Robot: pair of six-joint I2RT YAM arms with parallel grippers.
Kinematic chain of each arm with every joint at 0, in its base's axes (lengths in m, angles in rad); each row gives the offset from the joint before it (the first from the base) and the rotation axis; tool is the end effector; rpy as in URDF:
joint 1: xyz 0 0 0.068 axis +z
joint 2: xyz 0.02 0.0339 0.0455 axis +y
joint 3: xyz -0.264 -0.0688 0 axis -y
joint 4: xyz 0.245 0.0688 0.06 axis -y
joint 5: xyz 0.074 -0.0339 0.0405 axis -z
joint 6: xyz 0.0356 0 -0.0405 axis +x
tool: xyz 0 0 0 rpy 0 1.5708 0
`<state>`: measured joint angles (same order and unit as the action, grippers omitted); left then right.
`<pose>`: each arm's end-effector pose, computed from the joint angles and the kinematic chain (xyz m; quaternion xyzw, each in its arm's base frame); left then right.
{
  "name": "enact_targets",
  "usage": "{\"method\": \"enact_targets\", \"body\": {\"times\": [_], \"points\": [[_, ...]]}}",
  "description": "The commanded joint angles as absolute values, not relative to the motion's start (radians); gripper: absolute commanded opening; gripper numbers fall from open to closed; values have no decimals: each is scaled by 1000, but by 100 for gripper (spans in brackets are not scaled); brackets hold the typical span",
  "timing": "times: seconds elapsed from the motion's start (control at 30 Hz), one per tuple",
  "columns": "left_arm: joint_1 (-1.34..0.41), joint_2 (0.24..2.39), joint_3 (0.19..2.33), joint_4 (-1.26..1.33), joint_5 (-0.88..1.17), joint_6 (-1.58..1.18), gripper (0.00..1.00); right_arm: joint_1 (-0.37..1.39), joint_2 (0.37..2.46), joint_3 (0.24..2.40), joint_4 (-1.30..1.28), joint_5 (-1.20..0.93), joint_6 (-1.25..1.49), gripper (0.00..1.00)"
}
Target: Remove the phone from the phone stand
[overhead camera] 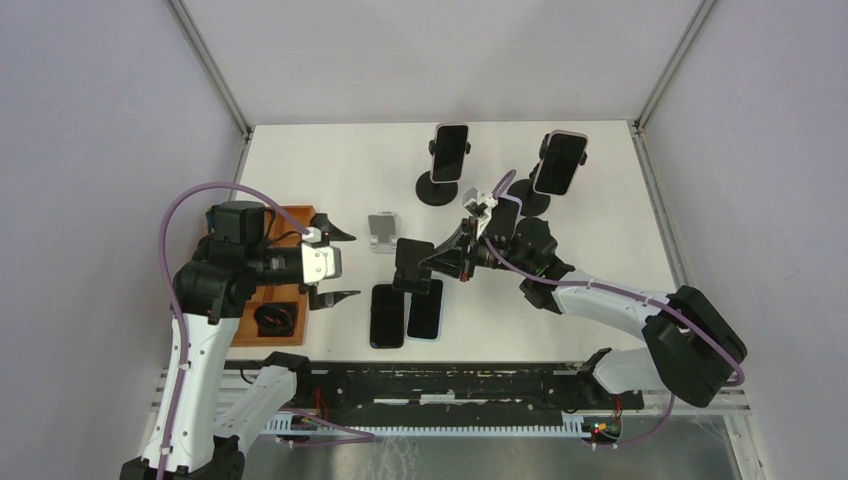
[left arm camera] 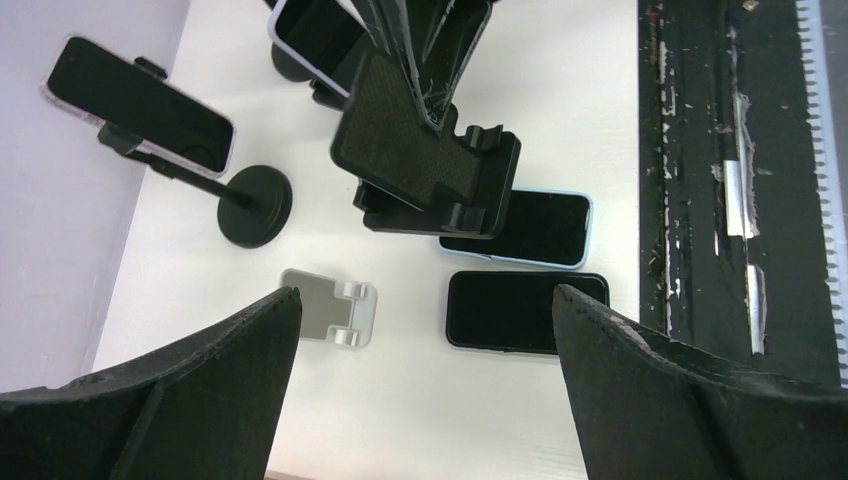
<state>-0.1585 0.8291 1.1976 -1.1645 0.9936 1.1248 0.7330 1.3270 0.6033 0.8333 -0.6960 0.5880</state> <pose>0.1078 -0.0474 0.3856 0.6314 0.5443 -0.2365 0.4991 0.1930 0.2045 0.2635 -0.2988 0.6073 0.6092 0.4133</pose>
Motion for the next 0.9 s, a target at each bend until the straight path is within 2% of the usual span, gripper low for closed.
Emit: {"method": "enact_targets", "body": {"times": [0.0,0.23,0.57,0.87], "points": [[-158,828,1196,-1066,951,971,100,695,1394,678,734,-676,320,0],[-158,829,1200,-1090,950,975,100,637,1560,760,777,-717,211,0],[-158,847,1199,-1090,978,977,100,607,1772,945,598,-778,-25,0],[-158,862,1203,-1090,986,989,100,566,1853,974,549,-837,-123,0]]}}
